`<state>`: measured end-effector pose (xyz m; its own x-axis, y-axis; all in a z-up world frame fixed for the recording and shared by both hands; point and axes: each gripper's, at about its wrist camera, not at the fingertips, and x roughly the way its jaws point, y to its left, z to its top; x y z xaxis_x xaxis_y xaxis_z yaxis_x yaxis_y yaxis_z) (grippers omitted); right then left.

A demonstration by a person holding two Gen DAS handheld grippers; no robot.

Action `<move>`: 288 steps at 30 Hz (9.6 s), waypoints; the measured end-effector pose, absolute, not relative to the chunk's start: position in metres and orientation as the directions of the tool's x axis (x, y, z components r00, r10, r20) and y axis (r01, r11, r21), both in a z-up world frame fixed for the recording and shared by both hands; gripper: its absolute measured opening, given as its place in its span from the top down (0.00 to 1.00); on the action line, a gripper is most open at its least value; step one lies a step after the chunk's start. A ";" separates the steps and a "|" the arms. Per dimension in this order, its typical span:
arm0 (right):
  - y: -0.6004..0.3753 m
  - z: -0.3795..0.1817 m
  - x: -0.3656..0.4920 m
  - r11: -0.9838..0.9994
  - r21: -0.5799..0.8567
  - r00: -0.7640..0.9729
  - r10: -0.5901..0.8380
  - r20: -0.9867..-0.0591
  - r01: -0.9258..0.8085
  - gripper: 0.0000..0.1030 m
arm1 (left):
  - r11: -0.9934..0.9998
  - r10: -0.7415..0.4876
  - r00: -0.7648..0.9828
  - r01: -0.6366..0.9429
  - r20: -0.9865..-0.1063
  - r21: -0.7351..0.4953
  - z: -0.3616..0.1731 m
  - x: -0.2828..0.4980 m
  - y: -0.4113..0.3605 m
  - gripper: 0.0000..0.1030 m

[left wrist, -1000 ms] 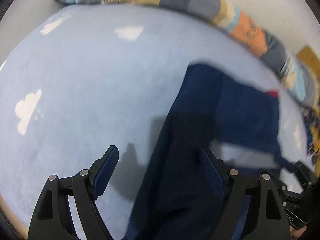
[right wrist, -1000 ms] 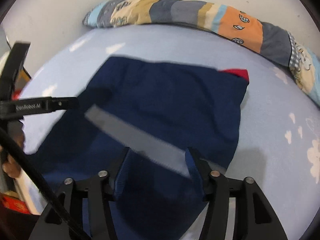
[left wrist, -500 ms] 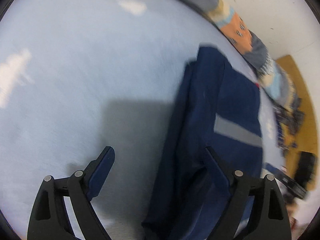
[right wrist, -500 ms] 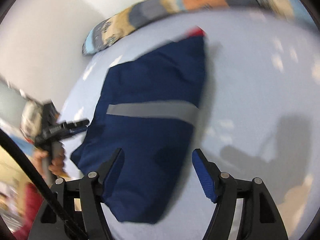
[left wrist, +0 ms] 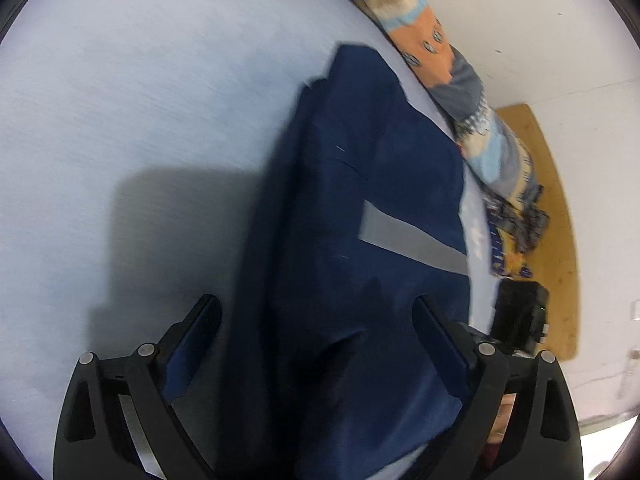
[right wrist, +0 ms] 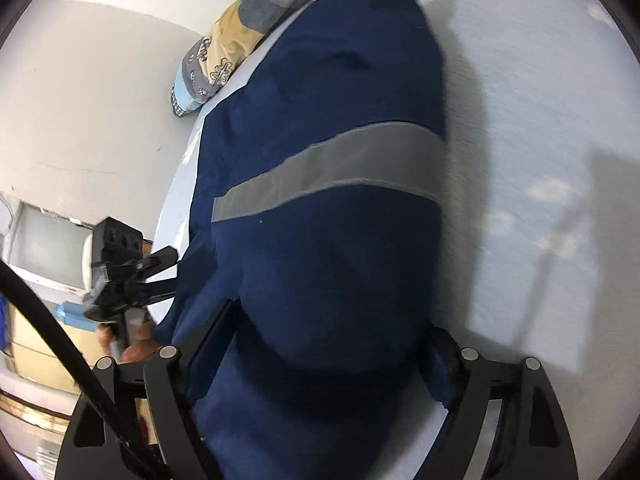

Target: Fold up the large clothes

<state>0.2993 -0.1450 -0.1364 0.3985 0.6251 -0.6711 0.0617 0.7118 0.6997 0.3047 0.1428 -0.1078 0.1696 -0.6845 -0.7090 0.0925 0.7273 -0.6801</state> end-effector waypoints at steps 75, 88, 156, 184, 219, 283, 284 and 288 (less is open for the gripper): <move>-0.218 -0.069 0.087 0.952 0.269 0.394 0.194 -0.899 0.145 0.80 | 0.785 -0.235 0.370 0.617 -0.899 0.049 -0.071 0.091 -0.081 0.51; -0.321 -0.032 0.265 0.920 0.292 0.572 0.095 -0.815 0.262 0.72 | 0.887 -0.263 0.510 0.461 -0.819 0.002 -0.024 0.283 -0.135 0.43; -0.156 -0.025 -0.022 0.948 -0.026 0.691 -0.249 -0.679 0.316 0.15 | 0.958 -0.181 0.762 0.280 -0.621 0.064 -0.041 -0.005 -0.049 0.02; -0.152 -0.023 -0.021 0.950 -0.035 0.698 -0.253 -0.670 0.310 0.15 | 0.955 -0.175 0.763 0.284 -0.622 0.080 -0.042 -0.005 -0.046 0.02; -0.159 -0.021 -0.022 0.951 -0.029 0.692 -0.245 -0.679 0.309 0.13 | 0.960 -0.155 0.766 0.266 -0.624 0.088 -0.042 -0.006 -0.042 0.02; -0.159 -0.019 -0.024 0.934 -0.110 0.673 -0.323 -0.666 0.340 0.13 | 0.949 -0.029 0.755 0.226 -0.655 0.218 -0.004 0.006 -0.045 0.00; -0.159 -0.018 -0.025 0.934 -0.109 0.673 -0.323 -0.665 0.340 0.13 | 0.950 -0.027 0.752 0.224 -0.659 0.217 -0.004 0.006 -0.044 0.00; -0.159 -0.018 -0.024 0.934 -0.108 0.674 -0.323 -0.664 0.341 0.13 | 0.950 -0.014 0.757 0.214 -0.653 0.227 -0.004 0.005 -0.043 0.00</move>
